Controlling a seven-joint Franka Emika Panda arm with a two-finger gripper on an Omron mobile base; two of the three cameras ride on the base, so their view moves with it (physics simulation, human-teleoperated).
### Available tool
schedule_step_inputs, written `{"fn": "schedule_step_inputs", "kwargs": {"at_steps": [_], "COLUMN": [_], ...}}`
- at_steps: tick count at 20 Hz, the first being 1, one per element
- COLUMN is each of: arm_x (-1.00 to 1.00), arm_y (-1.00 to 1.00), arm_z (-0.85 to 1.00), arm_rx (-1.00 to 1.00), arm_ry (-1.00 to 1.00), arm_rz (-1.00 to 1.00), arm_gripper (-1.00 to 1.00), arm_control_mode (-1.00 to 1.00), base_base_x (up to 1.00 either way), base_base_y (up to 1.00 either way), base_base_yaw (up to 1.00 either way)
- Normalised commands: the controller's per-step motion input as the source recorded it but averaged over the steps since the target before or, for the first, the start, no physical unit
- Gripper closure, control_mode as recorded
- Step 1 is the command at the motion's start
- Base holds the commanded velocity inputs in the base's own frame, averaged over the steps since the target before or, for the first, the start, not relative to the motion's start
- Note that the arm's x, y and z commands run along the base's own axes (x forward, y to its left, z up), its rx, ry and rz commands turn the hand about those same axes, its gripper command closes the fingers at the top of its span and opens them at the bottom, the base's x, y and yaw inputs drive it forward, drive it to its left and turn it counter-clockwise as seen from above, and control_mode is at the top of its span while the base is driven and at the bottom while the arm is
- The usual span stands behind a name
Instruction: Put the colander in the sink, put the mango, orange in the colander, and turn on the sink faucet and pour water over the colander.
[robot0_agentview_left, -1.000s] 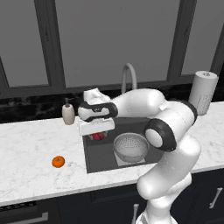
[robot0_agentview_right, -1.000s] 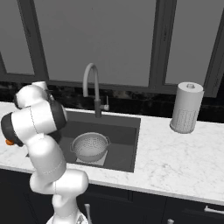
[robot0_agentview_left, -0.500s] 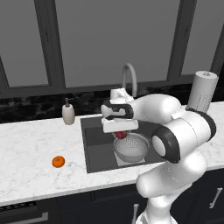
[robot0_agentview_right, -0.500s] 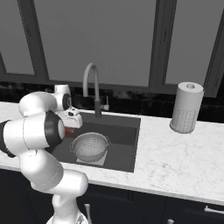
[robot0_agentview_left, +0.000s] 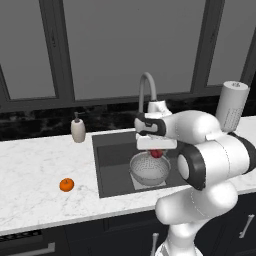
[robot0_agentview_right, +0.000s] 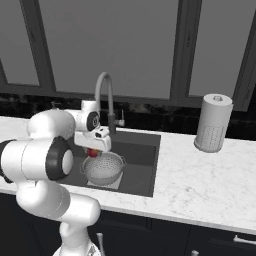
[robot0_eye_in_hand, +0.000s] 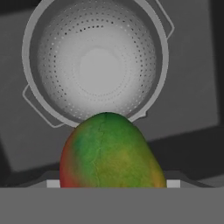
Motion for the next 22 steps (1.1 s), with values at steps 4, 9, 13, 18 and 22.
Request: {"fn": "schedule_step_inputs", "kwargs": {"at_steps": [4, 9, 13, 18, 22], "arm_x": [0.0, 0.0, 0.0, 0.0, 0.04], "arm_y": [-0.07, -0.01, -0.01, 0.0, 0.0], "arm_z": [-0.05, -0.18, -0.26, -0.23, -0.23], "arm_rx": [0.0, 0.0, 0.0, 0.0, 0.0], "arm_ry": [0.0, 0.0, 0.0, 0.0, 0.0], "arm_rz": [-0.08, -0.07, -0.06, -0.06, -0.05], "arm_gripper": [1.0, 1.0, 1.0, 1.0, 1.0], "arm_control_mode": [-1.0, -1.0, -1.0, -1.0, -1.0], "base_base_x": [0.0, 0.0, 0.0, 0.0, 0.0], "base_base_y": [0.0, 0.0, 0.0, 0.0, 0.0], "base_base_yaw": [0.0, 0.0, 0.0, 0.0, 0.0]}}
